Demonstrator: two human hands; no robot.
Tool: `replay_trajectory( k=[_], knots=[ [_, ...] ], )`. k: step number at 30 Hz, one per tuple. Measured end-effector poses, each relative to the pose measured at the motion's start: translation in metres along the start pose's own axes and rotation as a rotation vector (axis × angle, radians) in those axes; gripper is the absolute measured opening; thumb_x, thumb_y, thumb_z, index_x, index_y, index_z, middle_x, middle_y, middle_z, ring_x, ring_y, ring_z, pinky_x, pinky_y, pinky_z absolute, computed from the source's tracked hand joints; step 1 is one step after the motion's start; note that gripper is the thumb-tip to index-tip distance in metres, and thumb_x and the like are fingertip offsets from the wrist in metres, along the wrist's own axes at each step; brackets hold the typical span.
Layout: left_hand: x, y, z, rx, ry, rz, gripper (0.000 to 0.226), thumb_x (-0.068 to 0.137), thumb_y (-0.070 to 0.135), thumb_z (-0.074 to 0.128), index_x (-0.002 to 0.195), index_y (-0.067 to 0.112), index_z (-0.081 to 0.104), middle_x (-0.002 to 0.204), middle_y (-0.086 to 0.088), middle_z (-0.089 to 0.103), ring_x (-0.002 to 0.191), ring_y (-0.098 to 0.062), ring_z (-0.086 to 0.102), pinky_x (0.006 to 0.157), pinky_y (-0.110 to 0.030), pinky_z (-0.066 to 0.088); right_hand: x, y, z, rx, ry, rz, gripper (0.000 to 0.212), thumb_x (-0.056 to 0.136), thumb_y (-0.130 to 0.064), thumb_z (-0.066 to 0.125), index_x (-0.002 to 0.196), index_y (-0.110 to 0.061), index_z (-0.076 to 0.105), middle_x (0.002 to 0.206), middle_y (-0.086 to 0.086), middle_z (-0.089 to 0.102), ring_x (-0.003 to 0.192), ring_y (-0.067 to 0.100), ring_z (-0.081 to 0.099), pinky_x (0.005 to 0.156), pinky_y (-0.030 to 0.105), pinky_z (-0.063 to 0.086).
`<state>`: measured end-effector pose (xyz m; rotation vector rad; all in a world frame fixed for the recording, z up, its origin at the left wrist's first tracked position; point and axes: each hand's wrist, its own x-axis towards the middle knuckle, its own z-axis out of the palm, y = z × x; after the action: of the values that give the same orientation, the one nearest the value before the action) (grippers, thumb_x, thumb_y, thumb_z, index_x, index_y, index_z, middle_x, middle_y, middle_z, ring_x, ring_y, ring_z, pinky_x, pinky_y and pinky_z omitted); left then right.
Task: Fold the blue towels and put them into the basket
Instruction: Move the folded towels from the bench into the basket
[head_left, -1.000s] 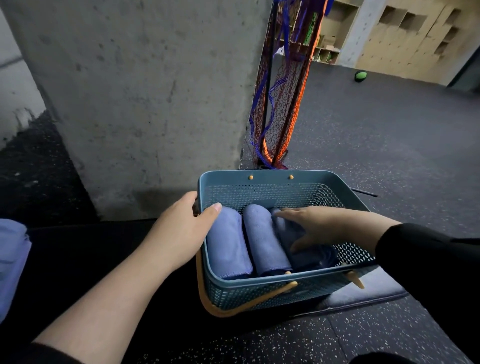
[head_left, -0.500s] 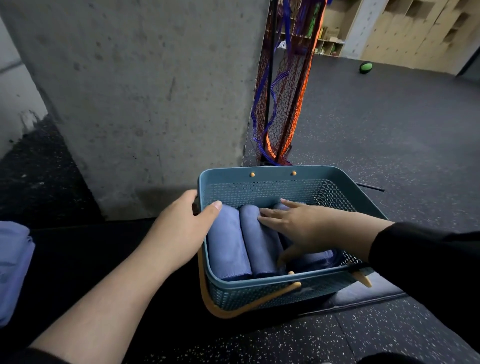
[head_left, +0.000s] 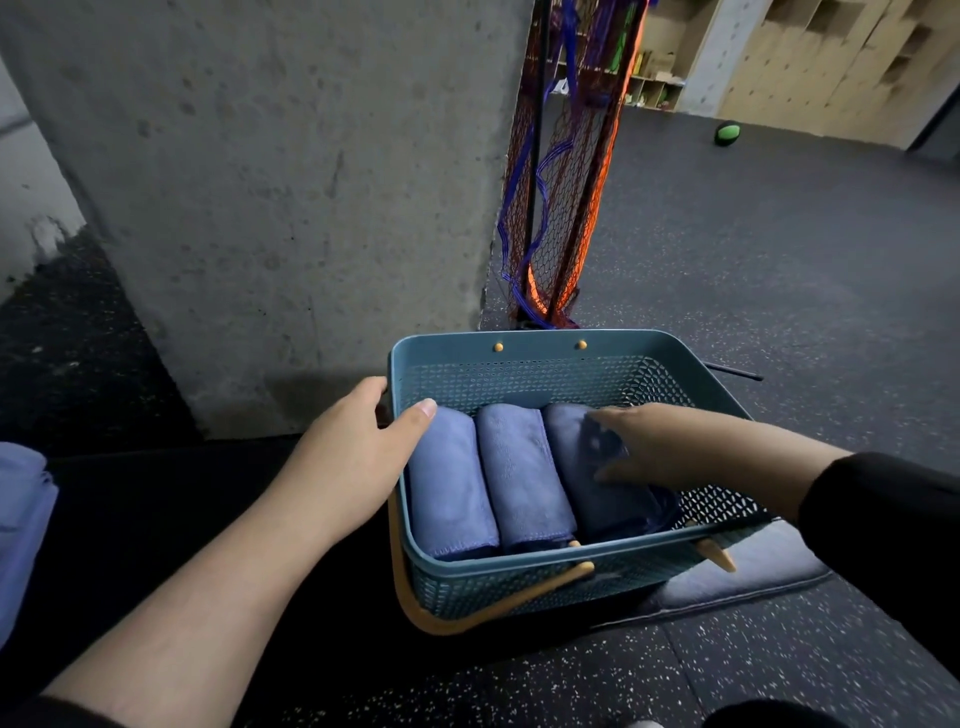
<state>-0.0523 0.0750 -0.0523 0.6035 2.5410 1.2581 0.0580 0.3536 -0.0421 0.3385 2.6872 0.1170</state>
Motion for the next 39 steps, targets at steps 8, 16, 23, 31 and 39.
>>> replay_trajectory(
  k=[8, 16, 23, 31, 39],
  knots=[
    [0.0, -0.001, 0.001, 0.004, -0.002, 0.011, 0.042, 0.093, 0.055, 0.053, 0.126, 0.03, 0.06, 0.123, 0.012, 0.067, 0.114, -0.014, 0.062, 0.1, -0.041, 0.049, 0.006, -0.008, 0.005, 0.139, 0.047, -0.034, 0.052, 0.087, -0.049, 0.071, 0.127, -0.018, 0.056, 0.115, 0.004, 0.068, 0.093, 0.022, 0.059, 0.075, 0.032, 0.043],
    [-0.002, -0.001, -0.004, 0.052, -0.012, 0.021, 0.051, 0.096, 0.06, 0.048, 0.134, 0.029, 0.058, 0.133, 0.007, 0.064, 0.123, -0.017, 0.058, 0.1, -0.036, 0.046, -0.006, 0.001, -0.044, 0.052, 0.408, 0.042, 0.028, 0.101, -0.044, 0.048, 0.109, -0.023, 0.066, 0.099, 0.005, 0.072, 0.087, 0.029, 0.067, 0.074, 0.037, 0.053],
    [-0.019, -0.002, -0.043, 0.07, 0.097, -0.013, 0.044, 0.098, 0.049, 0.053, 0.135, 0.027, 0.059, 0.113, 0.013, 0.067, 0.11, -0.013, 0.062, 0.096, -0.03, 0.047, -0.028, -0.065, -0.101, 0.304, 0.659, -0.124, 0.027, 0.098, -0.035, 0.057, 0.089, -0.012, 0.068, 0.075, 0.004, 0.067, 0.073, 0.029, 0.057, 0.07, 0.035, 0.042],
    [-0.062, -0.079, -0.158, 0.067, 0.478, -0.061, 0.018, 0.101, 0.032, 0.052, 0.111, 0.029, 0.067, 0.09, 0.01, 0.068, 0.088, -0.013, 0.063, 0.074, -0.031, 0.048, -0.024, -0.266, -0.13, 0.568, 0.605, -0.403, 0.025, 0.089, -0.05, 0.055, 0.091, -0.031, 0.072, 0.076, -0.016, 0.069, 0.074, -0.005, 0.061, 0.069, 0.025, 0.042],
    [-0.121, -0.174, -0.241, 0.205, 0.714, -0.121, 0.018, 0.101, 0.023, 0.054, 0.1, 0.016, 0.071, 0.089, 0.001, 0.068, 0.082, -0.013, 0.061, 0.076, -0.03, 0.046, 0.012, -0.423, -0.092, 0.734, 0.326, -0.519, 0.025, 0.094, -0.046, 0.062, 0.11, -0.028, 0.068, 0.09, -0.014, 0.069, 0.083, 0.006, 0.064, 0.072, 0.025, 0.044]
  ],
)
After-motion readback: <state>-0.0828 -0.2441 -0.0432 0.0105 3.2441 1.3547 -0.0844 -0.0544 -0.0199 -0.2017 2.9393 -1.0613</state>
